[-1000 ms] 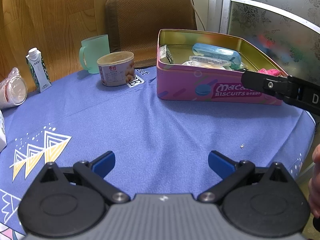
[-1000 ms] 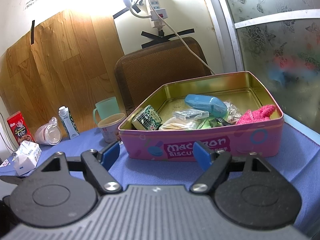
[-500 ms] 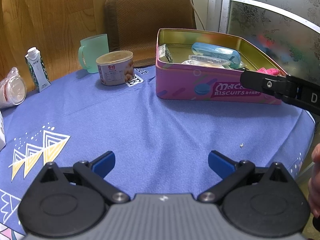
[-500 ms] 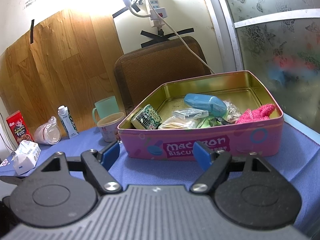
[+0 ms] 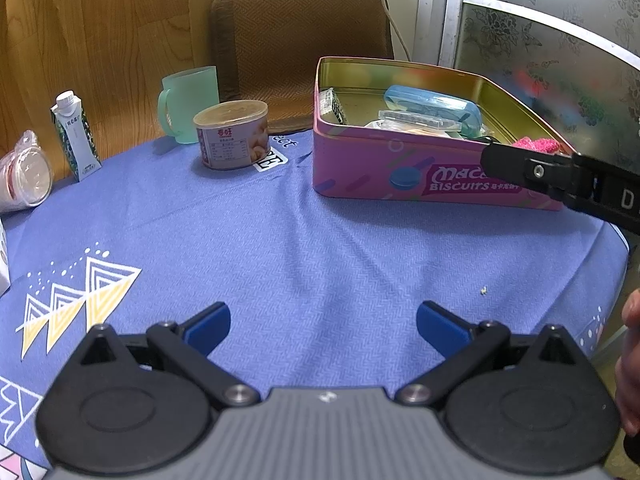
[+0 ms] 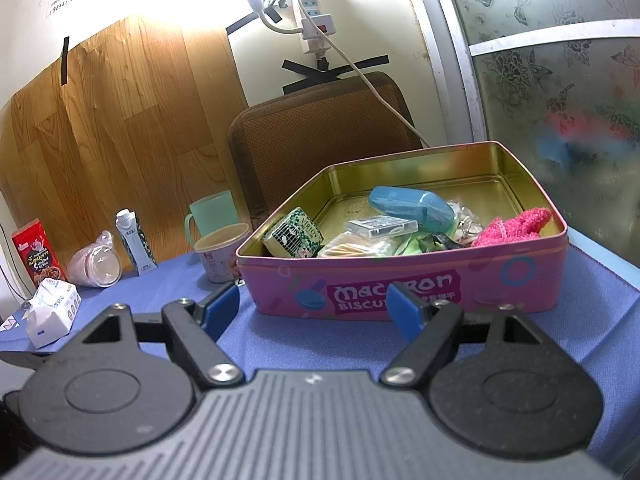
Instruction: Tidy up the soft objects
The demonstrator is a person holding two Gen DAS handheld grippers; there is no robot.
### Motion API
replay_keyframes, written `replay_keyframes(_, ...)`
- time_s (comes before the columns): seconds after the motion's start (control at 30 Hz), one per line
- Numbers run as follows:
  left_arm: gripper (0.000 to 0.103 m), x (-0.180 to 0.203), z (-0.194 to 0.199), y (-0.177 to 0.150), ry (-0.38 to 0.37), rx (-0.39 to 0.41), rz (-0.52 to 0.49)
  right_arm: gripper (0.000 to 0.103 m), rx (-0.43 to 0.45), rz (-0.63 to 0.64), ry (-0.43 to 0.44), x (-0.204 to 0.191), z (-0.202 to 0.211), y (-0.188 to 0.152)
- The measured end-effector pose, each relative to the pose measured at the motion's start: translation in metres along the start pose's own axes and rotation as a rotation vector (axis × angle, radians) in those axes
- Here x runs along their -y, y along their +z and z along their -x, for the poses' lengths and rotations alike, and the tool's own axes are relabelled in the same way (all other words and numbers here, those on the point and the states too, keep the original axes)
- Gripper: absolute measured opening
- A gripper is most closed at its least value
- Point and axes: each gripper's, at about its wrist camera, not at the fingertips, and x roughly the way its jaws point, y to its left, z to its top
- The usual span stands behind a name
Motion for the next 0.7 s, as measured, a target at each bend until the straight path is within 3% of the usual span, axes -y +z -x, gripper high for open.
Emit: replay_keyframes(0.7,0.103,-0.0099,0.0003,-0.0015,-0.020,0.002,0.014,0.083,-0.013,0.020,-0.001,-0.0052,-0.0020,0.0013)
